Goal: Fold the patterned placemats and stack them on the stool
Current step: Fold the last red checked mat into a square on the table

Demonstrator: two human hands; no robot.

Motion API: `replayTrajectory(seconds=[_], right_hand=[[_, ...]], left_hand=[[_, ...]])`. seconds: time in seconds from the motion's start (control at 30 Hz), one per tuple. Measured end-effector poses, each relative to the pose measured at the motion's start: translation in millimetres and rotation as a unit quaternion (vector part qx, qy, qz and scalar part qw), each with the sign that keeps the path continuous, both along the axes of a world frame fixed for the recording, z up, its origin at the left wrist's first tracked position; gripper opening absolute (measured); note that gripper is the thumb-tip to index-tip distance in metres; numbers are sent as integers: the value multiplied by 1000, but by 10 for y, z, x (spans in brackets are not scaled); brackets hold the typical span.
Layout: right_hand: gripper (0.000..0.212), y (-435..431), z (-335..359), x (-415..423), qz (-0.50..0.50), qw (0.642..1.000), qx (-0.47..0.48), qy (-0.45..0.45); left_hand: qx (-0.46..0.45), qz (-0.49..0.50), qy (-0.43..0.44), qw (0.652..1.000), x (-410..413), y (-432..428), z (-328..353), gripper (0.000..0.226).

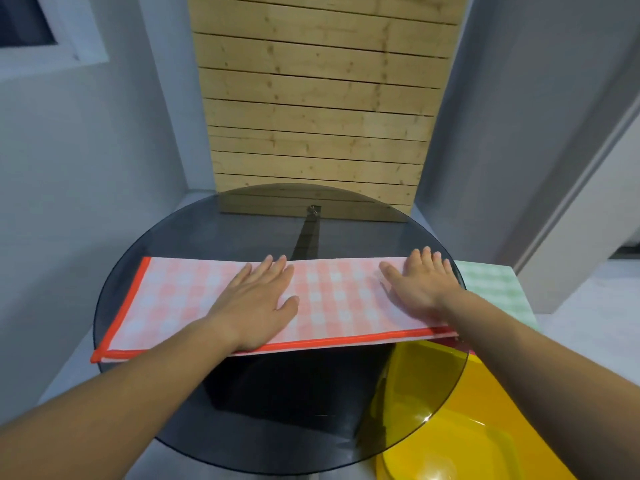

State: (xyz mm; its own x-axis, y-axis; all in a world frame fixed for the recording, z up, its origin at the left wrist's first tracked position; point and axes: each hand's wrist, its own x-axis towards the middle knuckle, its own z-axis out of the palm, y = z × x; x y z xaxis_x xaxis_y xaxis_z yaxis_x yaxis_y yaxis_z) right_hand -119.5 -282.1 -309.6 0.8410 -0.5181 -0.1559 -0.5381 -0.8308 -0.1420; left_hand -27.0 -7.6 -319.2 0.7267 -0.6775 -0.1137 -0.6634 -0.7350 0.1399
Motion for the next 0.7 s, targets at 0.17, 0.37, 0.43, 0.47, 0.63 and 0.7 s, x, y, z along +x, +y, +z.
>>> replayTrajectory(seconds=[0.17,0.37,0.43,0.47,0.63,0.7], right_hand=[[66,489,309,-202,137,985,45,-95],[55,922,64,-281,286,954,85,-31],[56,782,6,-239,269,959,83,-35],[57,719,-2,-222,262,961,85,-32],[69,526,55,-154,244,968,53,2],[73,488,72,-136,238,971,14,31]], left_hand=[[-3,130,15,991,-48,-83,-12,68],[-55,289,144,945,-145,-243,223,71],[-46,250,177,951,-248,-181,285,75],[-23,211,183,960,-322,-131,305,74],[93,-1,85,992,-562,188,376,80],[95,-67,49,992,-584,301,378,83]])
